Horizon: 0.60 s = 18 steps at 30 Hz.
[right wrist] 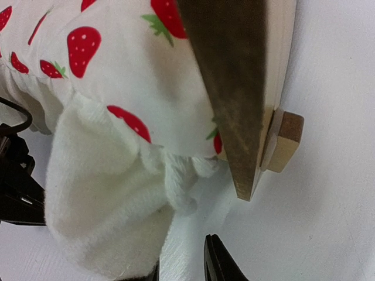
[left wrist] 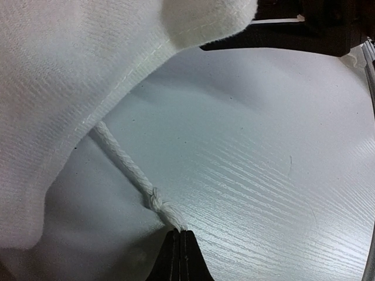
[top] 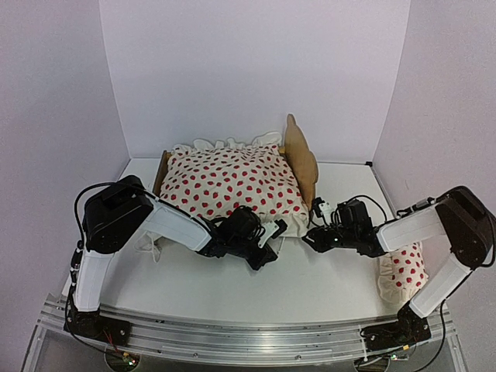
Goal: Set up the pet bed
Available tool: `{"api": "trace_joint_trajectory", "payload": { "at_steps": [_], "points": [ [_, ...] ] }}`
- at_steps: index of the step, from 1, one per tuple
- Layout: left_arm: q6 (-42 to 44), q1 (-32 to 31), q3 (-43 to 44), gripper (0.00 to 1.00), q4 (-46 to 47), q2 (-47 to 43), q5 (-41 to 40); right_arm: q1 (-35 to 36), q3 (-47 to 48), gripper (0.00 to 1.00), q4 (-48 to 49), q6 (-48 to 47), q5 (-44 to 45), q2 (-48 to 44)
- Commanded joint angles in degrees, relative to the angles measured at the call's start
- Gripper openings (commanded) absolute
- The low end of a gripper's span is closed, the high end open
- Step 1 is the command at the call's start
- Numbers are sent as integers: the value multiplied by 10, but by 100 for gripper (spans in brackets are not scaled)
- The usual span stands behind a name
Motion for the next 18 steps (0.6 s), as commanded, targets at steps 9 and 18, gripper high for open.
{"api": "trace_joint_trajectory", "payload": {
  "at_steps": [9,18],
  "points": [
    [5,3,9,0,-4,17,-12,-1,15,36,23,7,-37,-33],
    [5,4,8,0,-2,17,-13,-1,28,31,24,28,-36,-15]
  ]
}}
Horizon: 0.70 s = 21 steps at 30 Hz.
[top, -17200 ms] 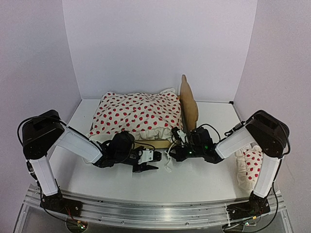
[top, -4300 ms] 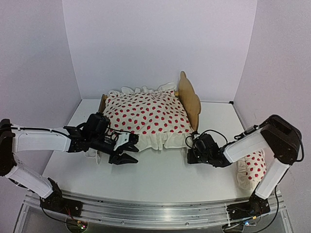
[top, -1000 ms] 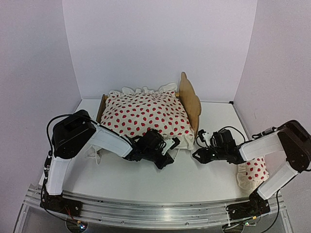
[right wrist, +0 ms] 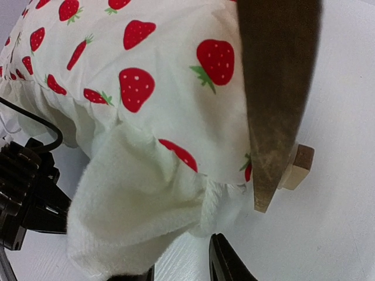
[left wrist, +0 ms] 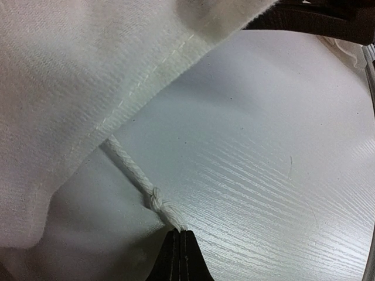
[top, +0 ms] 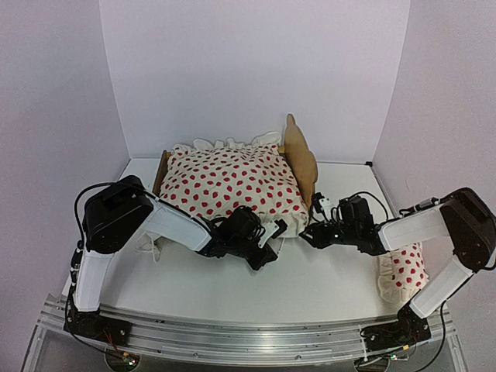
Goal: Set up the pet bed
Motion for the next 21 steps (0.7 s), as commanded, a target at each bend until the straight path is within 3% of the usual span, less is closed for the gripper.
{"api": "trace_joint_trajectory", "payload": {
  "at_steps": [1,9,16,19,21],
  "points": [
    [5,4,8,0,-3,17,-12,2,20,29,13,15,-5,2],
    [5,5,6,0,-2,16,-12,2,13,1,-6,29,-3,-16],
    [26,6,4,0,14,16,-8,1,19,0,-88,45,0,-58],
    [72,6,6,0,32,18,12,2,17,0,-112,45,6,-77],
    [110,5,9,5,40,20,21,2,17,0,-119,44,6,-83]
  ]
}}
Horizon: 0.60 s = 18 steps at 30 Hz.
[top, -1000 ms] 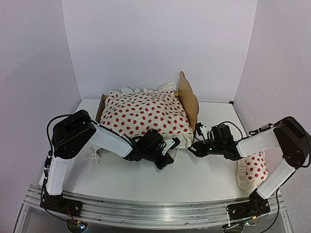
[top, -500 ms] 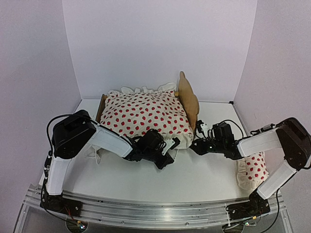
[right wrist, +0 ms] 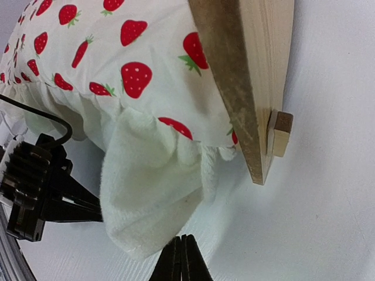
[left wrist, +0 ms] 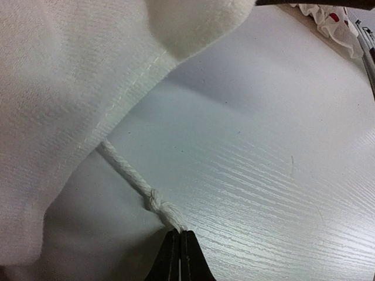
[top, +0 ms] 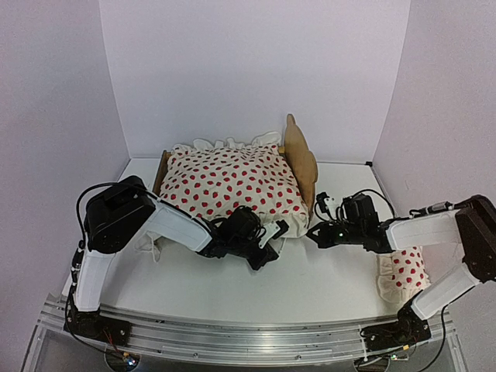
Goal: Set up the pet bed
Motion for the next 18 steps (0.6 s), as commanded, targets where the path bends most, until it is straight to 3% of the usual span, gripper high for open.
{"api": "trace_joint_trajectory", "payload": {
  "at_steps": [1,6,12,18],
  "points": [
    [89,3,9,10,24,13,19,1,14,0,-34,7,3,-30],
    [157,3,9,11,41,11,19,1,17,0,-38,6,2,-26],
    [205,1,8,24,75,-12,-22,1,33,7,-39,11,0,-22],
    [236,0,-20,37,186,-50,-30,1,42,15,-39,13,2,-12]
  ]
}}
